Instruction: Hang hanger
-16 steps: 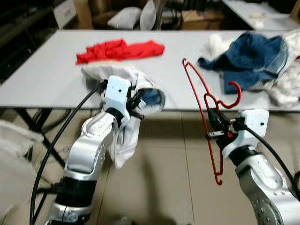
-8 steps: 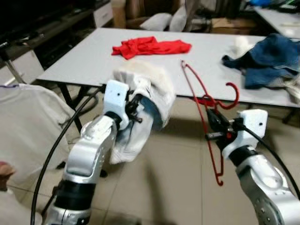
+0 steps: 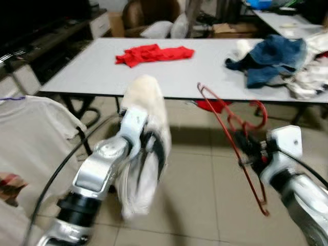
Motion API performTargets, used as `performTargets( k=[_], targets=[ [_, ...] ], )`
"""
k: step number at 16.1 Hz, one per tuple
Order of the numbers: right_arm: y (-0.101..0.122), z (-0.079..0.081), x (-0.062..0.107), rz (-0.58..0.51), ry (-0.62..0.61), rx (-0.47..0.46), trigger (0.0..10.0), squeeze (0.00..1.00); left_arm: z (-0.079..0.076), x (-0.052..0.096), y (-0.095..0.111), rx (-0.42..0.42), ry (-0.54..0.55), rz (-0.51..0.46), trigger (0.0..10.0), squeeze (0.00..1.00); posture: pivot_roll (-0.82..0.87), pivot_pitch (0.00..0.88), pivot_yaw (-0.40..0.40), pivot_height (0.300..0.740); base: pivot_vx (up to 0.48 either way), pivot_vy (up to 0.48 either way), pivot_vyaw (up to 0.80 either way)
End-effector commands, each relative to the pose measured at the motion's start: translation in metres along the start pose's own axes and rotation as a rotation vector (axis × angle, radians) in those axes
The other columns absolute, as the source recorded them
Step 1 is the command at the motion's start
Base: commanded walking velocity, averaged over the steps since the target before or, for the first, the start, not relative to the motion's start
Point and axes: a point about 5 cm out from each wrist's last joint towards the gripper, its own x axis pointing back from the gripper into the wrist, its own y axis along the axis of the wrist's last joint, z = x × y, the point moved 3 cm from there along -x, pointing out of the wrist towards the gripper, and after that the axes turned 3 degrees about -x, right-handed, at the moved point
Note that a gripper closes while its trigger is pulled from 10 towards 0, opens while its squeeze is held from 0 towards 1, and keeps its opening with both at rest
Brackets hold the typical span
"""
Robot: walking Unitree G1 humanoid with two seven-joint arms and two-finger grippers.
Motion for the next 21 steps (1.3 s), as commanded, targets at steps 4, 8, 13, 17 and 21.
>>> performTargets(
  k=[4,8,13,17,21],
  targets=[
    [-0.022,0.020,0.029,0.166,0.207,0.048,10.0,0.00,-0.026,0.000,-0.037,-0.173,-0.279,0.204,0.0,0.00,-0.07,0.000,0.116,0.740,0.000,0.000,0.00],
    [-0.034,0.038,0.051,0.286,0.394,0.017,10.0,0.00,0.023,-0.024,-0.003,0.105,0.032,0.053,0.0,0.00,-0.07,0.000,0.125,0.740,0.000,0.000,0.00],
    [-0.039,0.053,0.057,0.334,0.515,-0.053,10.0,0.00,0.041,-0.017,0.034,0.189,0.078,-0.050,0.0,0.00,-0.07,0.000,0.113,0.740,0.000,0.000,0.00],
    [-0.052,0.029,0.022,0.365,0.370,-0.040,10.0,0.00,0.033,-0.011,0.067,0.198,0.035,-0.138,0.0,0.00,-0.06,0.000,0.102,0.740,0.000,0.000,0.00],
    [-0.057,0.019,-0.027,0.324,0.287,-0.132,10.0,0.00,0.031,-0.012,0.089,0.168,0.048,-0.196,0.0,0.00,-0.04,0.000,0.090,0.740,0.000,0.000,0.00]
  ],
)
